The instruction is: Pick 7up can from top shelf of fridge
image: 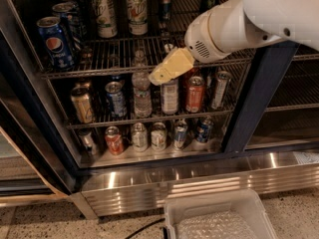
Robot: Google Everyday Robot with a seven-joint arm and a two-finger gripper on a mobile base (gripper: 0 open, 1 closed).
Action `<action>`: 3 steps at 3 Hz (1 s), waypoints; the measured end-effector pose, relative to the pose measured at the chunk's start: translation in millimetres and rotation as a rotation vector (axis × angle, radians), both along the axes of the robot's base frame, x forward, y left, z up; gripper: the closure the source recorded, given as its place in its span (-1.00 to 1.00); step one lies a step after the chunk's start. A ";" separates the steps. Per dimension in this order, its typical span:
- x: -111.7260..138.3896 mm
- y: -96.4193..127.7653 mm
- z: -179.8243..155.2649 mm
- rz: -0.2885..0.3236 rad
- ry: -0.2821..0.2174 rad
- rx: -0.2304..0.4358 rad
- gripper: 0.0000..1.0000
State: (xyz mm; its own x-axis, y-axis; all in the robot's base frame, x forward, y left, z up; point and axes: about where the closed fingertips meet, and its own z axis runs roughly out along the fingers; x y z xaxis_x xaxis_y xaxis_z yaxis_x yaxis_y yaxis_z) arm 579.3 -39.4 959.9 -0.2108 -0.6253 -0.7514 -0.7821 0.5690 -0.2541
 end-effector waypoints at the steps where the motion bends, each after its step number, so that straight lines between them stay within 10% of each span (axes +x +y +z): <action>1: 9.7 11.0 -10.6 -0.048 -0.012 0.076 -1.00; 3: 50.7 16.0 -18.5 -0.171 -0.154 0.216 -1.00</action>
Offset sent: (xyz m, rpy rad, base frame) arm 0.0631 0.0123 -0.0156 0.2726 -0.1857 -0.2076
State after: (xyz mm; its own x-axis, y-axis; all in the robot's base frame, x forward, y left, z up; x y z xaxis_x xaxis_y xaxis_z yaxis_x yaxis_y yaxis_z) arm 630.0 -23.4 941.4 -0.1728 -0.4129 -0.8942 -0.6325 0.7425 -0.2207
